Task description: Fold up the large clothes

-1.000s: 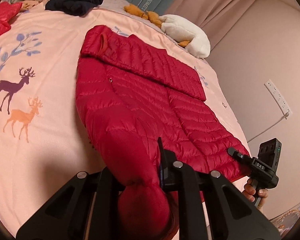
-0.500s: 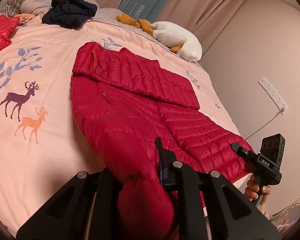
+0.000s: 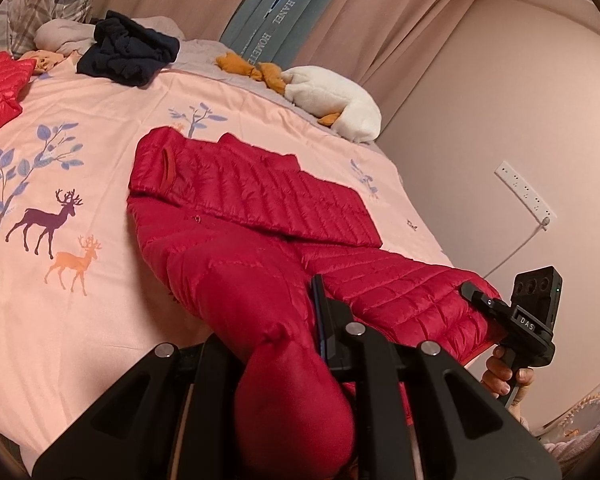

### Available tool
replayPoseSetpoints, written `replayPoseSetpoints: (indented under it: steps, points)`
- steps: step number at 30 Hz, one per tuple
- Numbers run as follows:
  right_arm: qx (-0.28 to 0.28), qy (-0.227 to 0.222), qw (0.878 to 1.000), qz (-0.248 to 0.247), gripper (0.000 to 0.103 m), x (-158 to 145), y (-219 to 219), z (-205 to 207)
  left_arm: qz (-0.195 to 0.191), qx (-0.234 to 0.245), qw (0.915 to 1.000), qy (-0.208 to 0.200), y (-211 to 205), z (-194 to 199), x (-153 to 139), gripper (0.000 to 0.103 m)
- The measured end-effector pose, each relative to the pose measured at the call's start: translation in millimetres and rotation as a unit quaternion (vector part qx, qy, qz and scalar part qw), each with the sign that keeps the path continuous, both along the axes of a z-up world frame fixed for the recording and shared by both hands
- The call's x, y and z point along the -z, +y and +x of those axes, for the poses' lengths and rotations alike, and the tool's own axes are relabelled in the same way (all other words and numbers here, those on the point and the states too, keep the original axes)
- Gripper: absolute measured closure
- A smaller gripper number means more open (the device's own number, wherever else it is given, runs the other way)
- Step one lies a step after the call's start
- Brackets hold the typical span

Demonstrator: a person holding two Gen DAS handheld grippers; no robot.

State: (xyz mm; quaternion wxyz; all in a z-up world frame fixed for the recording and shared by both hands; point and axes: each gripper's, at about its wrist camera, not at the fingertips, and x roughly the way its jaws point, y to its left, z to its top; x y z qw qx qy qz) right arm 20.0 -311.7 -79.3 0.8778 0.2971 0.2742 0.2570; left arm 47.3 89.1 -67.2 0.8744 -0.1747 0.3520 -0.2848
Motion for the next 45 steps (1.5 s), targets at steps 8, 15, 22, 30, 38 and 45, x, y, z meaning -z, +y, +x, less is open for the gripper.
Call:
replayPoseSetpoints:
  steps: [8,15,22,30,38,45]
  points:
    - [-0.008,-0.03,1.0,0.007,0.09,-19.9,-4.3,-13.4,-0.007,0.005,0.9997,-0.025,-0.2,0.1,-17.3,0.088]
    - [-0.017,-0.062,0.998,0.017,0.09,-39.4,-8.8,-29.3,-0.013,0.014,0.9985,-0.052,0.6,-2.4,-33.0,0.088]
    - [-0.023,-0.096,0.995,0.021,0.09,-56.4,-11.3,-46.1,-0.013,0.027,0.9956,-0.089,1.5,-12.1,-49.8,0.088]
    - [-0.038,-0.139,0.989,0.036,0.09,-74.1,-12.6,-61.4,-0.018,0.043,0.9903,-0.131,5.6,-27.9,-70.1,0.088]
    - [-0.034,-0.147,0.987,0.047,0.09,-72.9,-20.4,-60.1,-0.032,0.051,0.9895,-0.131,7.3,-21.4,-69.2,0.088]
    - [-0.01,-0.11,0.992,0.058,0.089,-53.6,-27.7,-36.5,-0.03,0.03,0.9953,-0.087,6.8,4.0,-50.8,0.088]
